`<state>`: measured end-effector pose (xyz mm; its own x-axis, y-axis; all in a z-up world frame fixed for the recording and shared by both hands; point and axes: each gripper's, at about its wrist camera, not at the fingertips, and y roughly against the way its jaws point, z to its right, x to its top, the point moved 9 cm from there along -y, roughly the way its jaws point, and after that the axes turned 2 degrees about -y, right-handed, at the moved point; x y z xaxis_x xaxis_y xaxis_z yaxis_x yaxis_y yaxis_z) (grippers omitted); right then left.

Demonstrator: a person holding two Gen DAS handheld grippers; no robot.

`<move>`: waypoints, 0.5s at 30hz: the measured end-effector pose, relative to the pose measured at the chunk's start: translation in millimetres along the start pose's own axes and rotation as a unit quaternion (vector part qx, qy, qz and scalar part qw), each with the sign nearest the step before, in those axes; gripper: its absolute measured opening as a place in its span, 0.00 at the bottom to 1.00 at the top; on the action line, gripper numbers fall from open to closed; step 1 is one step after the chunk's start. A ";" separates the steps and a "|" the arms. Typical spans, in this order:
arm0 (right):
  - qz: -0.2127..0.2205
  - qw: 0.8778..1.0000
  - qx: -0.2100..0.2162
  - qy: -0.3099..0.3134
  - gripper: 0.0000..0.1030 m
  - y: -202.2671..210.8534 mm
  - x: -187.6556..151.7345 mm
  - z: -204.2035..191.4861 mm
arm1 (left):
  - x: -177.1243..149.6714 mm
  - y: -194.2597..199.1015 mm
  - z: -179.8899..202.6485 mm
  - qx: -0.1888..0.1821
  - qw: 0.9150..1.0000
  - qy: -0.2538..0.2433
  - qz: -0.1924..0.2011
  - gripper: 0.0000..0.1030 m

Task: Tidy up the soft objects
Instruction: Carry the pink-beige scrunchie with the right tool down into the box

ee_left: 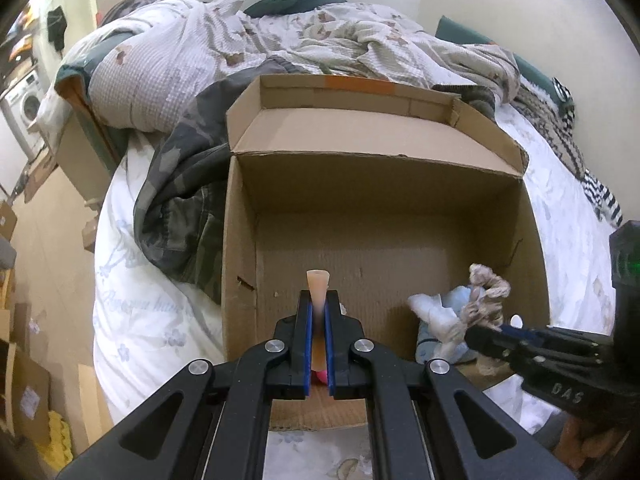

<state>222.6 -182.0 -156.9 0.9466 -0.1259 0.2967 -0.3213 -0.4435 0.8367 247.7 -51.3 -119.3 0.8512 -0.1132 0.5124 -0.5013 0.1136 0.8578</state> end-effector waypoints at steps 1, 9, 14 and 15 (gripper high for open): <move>-0.006 1.000 -0.002 0.001 0.18 -2.6 -2.4 -0.6 | -0.3 -0.5 0.3 0.000 1.000 0.000 -0.001 0.05; -0.022 1.000 -0.017 0.011 0.18 -15.1 -4.5 -5.4 | -6.3 -10.8 -2.0 0.000 1.000 0.016 -0.026 0.05; -0.013 1.000 -0.014 0.010 0.18 -12.8 -2.1 -6.0 | -6.9 -8.7 2.8 -0.001 1.000 0.007 -0.022 0.05; -0.011 1.000 -0.013 0.009 0.18 -12.7 -1.6 -6.6 | -7.4 -8.6 3.4 -0.001 1.000 0.006 -0.022 0.05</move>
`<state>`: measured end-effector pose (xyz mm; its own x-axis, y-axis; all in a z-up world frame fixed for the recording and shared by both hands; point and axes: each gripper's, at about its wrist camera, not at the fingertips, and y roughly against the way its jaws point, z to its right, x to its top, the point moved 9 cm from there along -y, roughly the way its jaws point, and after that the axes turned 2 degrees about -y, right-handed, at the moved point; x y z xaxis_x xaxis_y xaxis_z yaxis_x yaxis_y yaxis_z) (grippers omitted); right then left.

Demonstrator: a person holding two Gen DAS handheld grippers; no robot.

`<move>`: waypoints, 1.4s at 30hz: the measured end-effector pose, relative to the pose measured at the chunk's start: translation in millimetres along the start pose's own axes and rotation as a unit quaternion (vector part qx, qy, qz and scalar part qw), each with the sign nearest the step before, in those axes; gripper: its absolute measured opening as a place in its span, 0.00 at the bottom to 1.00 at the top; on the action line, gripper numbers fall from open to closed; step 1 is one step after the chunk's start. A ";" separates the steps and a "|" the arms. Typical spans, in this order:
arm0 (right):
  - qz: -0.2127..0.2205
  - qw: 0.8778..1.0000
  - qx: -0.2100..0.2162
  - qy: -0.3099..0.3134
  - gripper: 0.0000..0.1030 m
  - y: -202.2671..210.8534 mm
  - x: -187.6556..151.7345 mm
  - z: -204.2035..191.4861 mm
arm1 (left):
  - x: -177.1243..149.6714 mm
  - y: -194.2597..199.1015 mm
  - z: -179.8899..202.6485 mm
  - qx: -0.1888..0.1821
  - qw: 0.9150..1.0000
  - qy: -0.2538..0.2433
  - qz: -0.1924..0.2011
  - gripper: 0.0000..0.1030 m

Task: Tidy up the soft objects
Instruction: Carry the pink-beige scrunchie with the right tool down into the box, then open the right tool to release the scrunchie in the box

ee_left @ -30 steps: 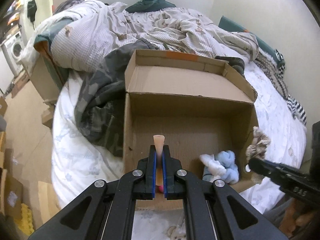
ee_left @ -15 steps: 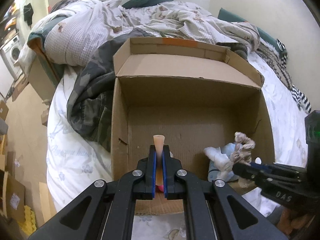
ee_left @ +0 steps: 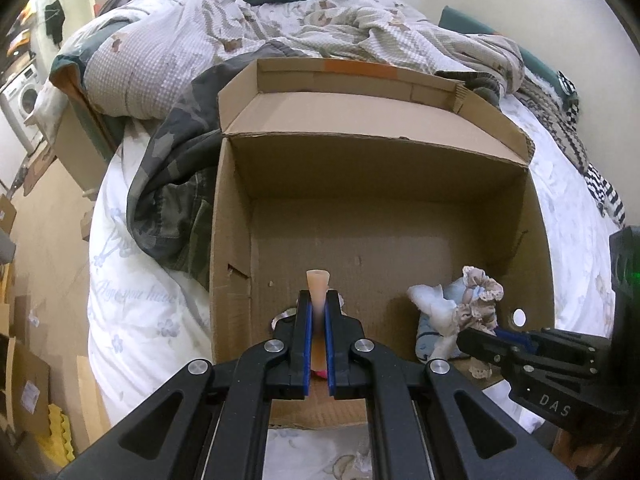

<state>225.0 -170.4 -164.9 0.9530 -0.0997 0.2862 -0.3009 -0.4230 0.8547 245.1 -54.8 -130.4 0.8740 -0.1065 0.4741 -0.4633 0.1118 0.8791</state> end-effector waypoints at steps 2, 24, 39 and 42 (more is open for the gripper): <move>0.000 1.000 0.000 -0.001 0.18 0.0 -0.9 1.9 | -0.7 -0.6 0.5 0.000 1.000 -0.001 -0.002 0.05; 0.013 1.000 0.012 -0.012 0.18 5.5 1.4 7.5 | -7.8 -7.2 -1.3 0.003 1.000 0.001 -0.017 0.10; 0.043 0.998 0.009 -0.034 0.71 20.2 6.3 18.0 | -3.6 -0.5 -5.2 0.015 1.000 0.011 -0.004 0.65; 0.055 0.998 0.009 -0.043 0.81 26.7 7.9 20.5 | -4.9 0.0 -3.9 0.012 1.000 0.010 -0.007 0.65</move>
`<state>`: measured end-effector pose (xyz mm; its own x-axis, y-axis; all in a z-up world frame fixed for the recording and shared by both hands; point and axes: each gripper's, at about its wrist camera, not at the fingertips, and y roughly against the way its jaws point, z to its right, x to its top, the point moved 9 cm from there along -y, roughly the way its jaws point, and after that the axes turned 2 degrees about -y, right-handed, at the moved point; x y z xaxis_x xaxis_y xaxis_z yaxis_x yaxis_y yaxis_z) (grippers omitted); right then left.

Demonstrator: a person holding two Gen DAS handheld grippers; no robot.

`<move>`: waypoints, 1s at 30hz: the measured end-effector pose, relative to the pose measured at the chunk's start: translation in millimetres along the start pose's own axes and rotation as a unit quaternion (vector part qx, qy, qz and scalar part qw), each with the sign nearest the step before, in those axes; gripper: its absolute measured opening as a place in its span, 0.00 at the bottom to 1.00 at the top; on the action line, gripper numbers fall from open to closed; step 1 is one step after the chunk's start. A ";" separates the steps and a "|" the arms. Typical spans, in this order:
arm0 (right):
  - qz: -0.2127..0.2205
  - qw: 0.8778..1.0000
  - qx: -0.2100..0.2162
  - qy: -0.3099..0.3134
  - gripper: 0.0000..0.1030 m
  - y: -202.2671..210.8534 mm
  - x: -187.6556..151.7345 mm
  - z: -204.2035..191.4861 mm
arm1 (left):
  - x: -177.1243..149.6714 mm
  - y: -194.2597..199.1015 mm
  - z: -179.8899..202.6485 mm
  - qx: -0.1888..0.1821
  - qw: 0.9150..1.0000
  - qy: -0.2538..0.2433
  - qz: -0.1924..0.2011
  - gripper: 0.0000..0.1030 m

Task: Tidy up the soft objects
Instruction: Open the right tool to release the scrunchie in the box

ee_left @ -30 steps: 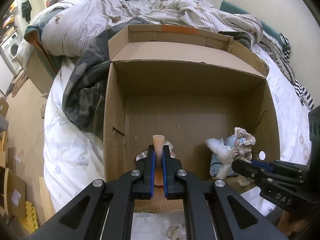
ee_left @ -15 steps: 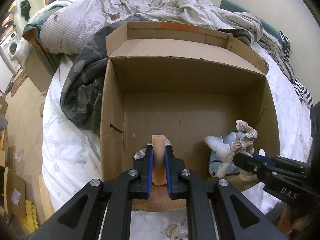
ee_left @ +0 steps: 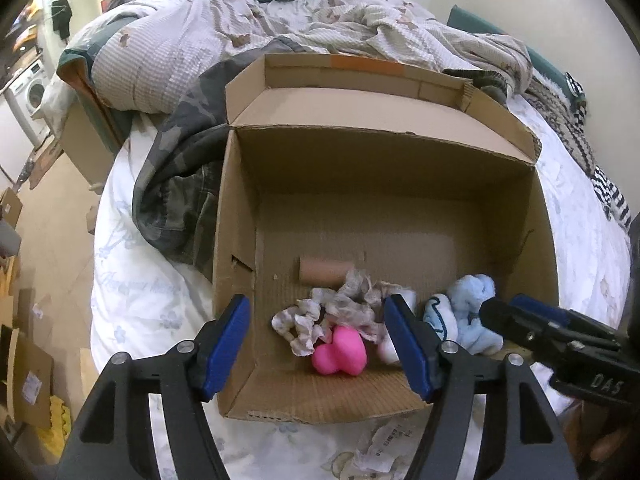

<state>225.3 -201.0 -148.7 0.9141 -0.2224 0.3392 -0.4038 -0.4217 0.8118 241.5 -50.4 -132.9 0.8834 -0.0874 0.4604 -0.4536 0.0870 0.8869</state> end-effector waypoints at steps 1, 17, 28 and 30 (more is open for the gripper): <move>0.005 1.000 0.002 0.000 0.86 2.5 0.8 -0.3 | -0.5 0.5 0.8 -0.001 1.000 0.000 -0.001 0.65; 0.026 0.999 -0.014 0.018 0.98 20.3 -8.2 -9.5 | -16.5 31.0 -17.0 0.003 1.000 0.025 0.012 0.65; 0.027 0.999 -0.032 0.022 0.98 37.7 -33.2 -9.8 | -49.1 46.8 -21.3 -0.017 0.997 0.074 0.002 0.65; 0.024 0.999 -0.033 0.020 0.98 38.1 -40.4 -9.4 | -53.0 47.1 -20.8 -0.016 0.997 0.071 0.000 0.65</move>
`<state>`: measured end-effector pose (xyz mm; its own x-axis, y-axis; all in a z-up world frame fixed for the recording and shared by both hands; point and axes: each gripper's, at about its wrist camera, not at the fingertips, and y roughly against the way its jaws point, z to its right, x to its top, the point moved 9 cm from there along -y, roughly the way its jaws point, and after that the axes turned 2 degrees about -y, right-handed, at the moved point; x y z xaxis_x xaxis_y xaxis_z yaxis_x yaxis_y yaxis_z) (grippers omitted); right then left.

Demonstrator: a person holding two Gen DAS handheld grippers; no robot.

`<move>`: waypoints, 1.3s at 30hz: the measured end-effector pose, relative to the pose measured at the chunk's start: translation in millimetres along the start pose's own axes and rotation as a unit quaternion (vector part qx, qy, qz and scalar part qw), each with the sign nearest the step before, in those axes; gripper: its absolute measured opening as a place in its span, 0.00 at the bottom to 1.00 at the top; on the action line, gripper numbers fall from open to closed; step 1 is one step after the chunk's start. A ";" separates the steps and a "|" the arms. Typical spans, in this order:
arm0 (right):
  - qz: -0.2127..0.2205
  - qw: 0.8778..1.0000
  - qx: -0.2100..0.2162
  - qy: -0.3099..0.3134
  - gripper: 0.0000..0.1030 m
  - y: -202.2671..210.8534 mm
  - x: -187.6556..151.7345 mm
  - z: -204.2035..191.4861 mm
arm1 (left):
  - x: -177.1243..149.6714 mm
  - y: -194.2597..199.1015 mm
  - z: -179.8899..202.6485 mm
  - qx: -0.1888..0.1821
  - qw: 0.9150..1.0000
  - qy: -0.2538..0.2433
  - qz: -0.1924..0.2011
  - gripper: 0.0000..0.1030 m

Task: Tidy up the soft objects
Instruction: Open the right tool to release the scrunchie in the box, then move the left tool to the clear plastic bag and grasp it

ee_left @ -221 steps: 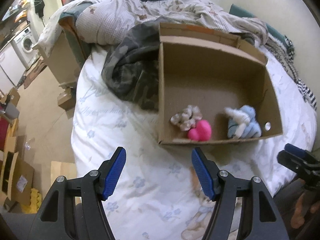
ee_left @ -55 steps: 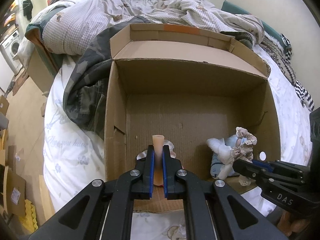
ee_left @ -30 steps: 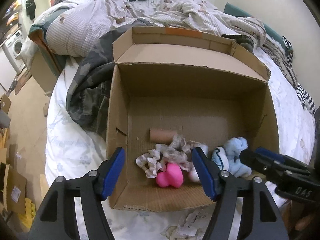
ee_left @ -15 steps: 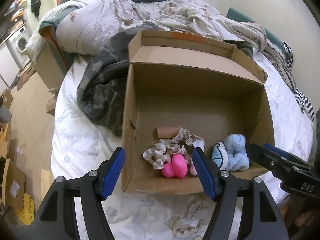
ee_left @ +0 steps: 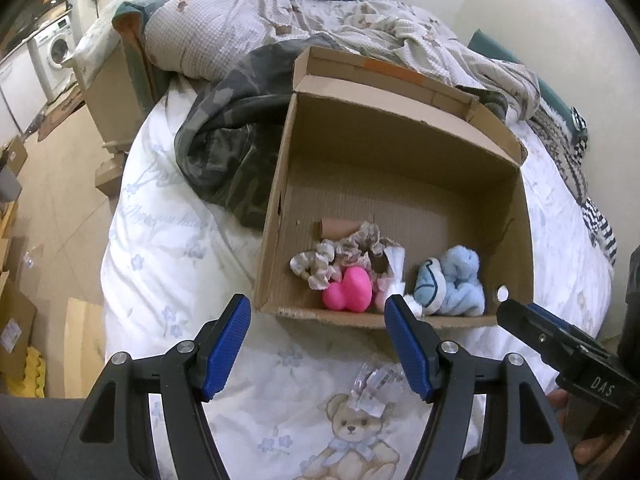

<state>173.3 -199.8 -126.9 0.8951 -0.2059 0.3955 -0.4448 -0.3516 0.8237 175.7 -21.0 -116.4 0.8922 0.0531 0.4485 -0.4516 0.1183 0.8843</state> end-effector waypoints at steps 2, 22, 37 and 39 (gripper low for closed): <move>-0.004 1.000 -0.005 -0.002 0.98 -0.5 -6.5 2.1 | -5.7 -0.2 0.0 0.003 1.000 -0.006 -0.001 0.65; -0.028 0.998 -0.046 -0.039 0.98 6.9 -35.0 42.2 | -46.2 -28.4 -6.7 0.018 0.997 -0.036 -0.060 0.65; -0.051 0.996 -0.037 -0.056 0.98 0.6 -42.7 50.9 | -97.9 -95.6 63.8 -0.008 0.978 -0.128 -0.164 0.65; -0.053 0.996 -0.040 -0.054 0.98 -0.3 -43.2 51.1 | -99.8 -101.3 67.3 -0.012 0.977 -0.130 -0.168 0.65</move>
<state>133.2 -237.4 -165.0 0.9264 -0.2695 0.2630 -0.3409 -0.3034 0.8898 132.0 -105.1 -242.0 0.9569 -0.2466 0.1532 -0.1298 0.1087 0.9856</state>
